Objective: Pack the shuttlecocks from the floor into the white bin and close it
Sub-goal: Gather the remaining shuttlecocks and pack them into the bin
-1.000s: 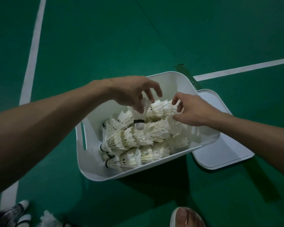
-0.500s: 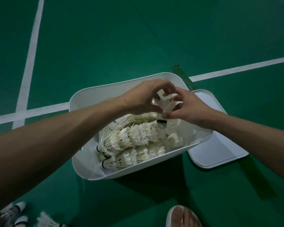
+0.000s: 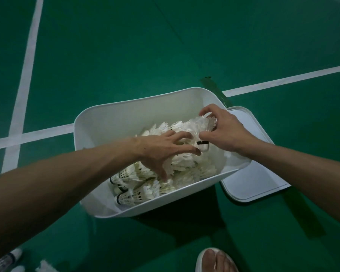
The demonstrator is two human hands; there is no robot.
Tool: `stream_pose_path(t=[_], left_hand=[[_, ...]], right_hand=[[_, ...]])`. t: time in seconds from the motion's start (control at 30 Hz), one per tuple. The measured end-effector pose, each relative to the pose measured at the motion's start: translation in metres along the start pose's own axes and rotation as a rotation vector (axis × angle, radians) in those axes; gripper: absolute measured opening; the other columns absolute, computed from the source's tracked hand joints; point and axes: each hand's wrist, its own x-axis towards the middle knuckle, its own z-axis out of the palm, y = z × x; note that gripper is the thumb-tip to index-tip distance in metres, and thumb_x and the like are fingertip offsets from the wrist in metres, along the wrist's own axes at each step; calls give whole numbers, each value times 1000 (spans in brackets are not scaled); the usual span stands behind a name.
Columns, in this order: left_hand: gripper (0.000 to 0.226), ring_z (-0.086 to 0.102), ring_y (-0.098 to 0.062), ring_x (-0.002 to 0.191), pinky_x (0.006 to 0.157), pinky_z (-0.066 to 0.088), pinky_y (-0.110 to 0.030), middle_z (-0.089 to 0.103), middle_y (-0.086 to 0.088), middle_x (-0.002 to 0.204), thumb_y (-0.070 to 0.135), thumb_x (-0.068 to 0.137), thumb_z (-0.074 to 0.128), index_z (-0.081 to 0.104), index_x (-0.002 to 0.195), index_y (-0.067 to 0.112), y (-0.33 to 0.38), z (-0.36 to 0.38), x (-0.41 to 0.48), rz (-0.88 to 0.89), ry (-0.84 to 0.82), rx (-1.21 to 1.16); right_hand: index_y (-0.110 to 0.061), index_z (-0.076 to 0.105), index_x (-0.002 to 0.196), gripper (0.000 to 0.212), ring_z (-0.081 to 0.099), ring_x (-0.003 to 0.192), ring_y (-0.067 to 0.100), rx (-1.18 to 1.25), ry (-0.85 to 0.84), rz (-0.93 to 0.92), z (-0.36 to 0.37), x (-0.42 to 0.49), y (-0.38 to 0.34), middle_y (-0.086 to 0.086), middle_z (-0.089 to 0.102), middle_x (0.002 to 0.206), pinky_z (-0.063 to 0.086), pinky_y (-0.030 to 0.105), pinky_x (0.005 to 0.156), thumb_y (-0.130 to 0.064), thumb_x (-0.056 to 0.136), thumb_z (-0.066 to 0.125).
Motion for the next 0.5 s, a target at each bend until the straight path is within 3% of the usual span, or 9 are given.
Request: stream_pose_path(t=[0.2, 0.33, 0.5], left_hand=[[121, 11, -28, 142, 112, 23, -45, -13, -1, 158, 42, 64, 84, -5, 144, 52, 3, 0, 16, 26, -12, 90], [120, 22, -29, 139, 110, 28, -41, -1, -4, 157, 41, 61, 86, 1, 146, 49, 2, -1, 21, 49, 0, 95], [125, 45, -23, 115, 93, 42, -31, 13, -2, 142, 40, 56, 89, 2, 145, 48, 0, -1, 21, 44, 9, 103]], right_hand=[[-33, 50, 116, 44, 60, 95, 22, -16, 23, -17, 1, 3, 4, 1, 54, 123, 52, 34, 79, -18, 77, 67], [-33, 52, 117, 44, 58, 96, 20, -21, 17, -25, 2, 2, 5, 1, 53, 125, 50, 31, 79, -16, 79, 67], [-30, 53, 117, 43, 59, 95, 21, -10, 34, -22, 0, 3, 4, 2, 53, 124, 46, 26, 76, -14, 80, 66]])
